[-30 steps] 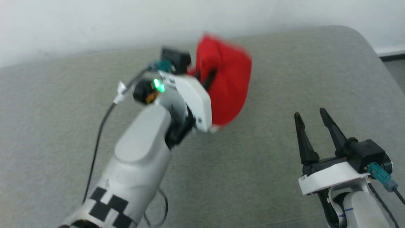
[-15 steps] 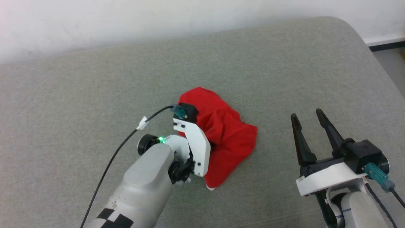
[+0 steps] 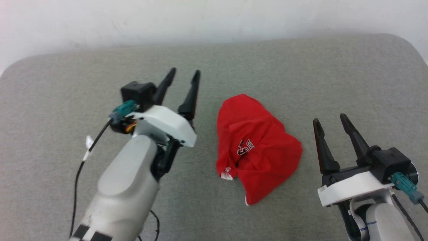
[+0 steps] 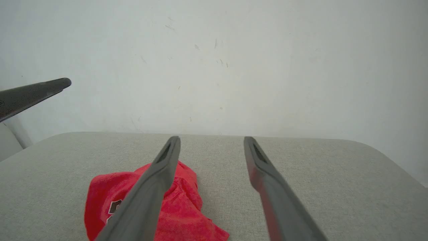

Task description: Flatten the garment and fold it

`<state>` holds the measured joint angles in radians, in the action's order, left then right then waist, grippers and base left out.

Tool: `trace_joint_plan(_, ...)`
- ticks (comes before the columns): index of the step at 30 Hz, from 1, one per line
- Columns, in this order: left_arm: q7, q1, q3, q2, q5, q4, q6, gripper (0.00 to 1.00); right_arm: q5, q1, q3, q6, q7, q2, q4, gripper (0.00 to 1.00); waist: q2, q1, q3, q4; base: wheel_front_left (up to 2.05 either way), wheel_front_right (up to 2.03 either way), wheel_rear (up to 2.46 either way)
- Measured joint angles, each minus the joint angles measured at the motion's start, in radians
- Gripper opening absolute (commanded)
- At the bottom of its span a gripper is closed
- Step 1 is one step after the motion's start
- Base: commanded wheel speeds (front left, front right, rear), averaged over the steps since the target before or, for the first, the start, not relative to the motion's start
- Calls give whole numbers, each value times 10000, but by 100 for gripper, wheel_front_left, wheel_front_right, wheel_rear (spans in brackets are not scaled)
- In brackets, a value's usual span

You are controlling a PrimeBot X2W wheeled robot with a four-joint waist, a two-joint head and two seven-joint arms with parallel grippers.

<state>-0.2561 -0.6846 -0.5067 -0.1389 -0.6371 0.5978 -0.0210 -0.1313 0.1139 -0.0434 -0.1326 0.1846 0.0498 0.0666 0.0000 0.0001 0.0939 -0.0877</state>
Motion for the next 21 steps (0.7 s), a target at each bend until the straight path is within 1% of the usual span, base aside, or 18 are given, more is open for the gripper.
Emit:
trace_joint_plan(1, 0, 235, 226, -134, 286, -437, 150, 100, 0, -19, 4, 0, -10, 0, -38, 100, 0, 0, -29, 83, 0, 0, 0)
trace_joint_plan(4, -8, 1057, 1001, -407, 1227, -1965, 391, 100, 46, -82, 12, 0, -88, -2, -128, 100, 0, -1, -115, 305, 0, 0, 0)
trace_joint_plan(7, -10, 2113, 1582, -493, 1998, -3032, 499, 100, 86, -155, 12, 0, -182, -2, -207, 100, 0, 0, -202, 488, 0, 0, 0)
trace_joint_plan(12, -10, 3519, 2320, -585, 2894, -3768, 497, 100, 117, -193, -119, 0, -380, -2, -293, 100, 0, -1, -318, 706, 0, 0, 0)
trace_joint_plan(18, -10, 4837, 3496, -497, 3404, -4552, 571, 100, 265, -234, -387, 0, -652, 0, -347, 100, 0, -1, -324, 865, 0, 0, 0)
trace_joint_plan(21, -10, 5384, 4073, -326, 3540, -4922, 570, 100, 313, -221, -779, 2, -926, 4, -316, 100, 0, -1, -256, 960, 0, 0, 0)
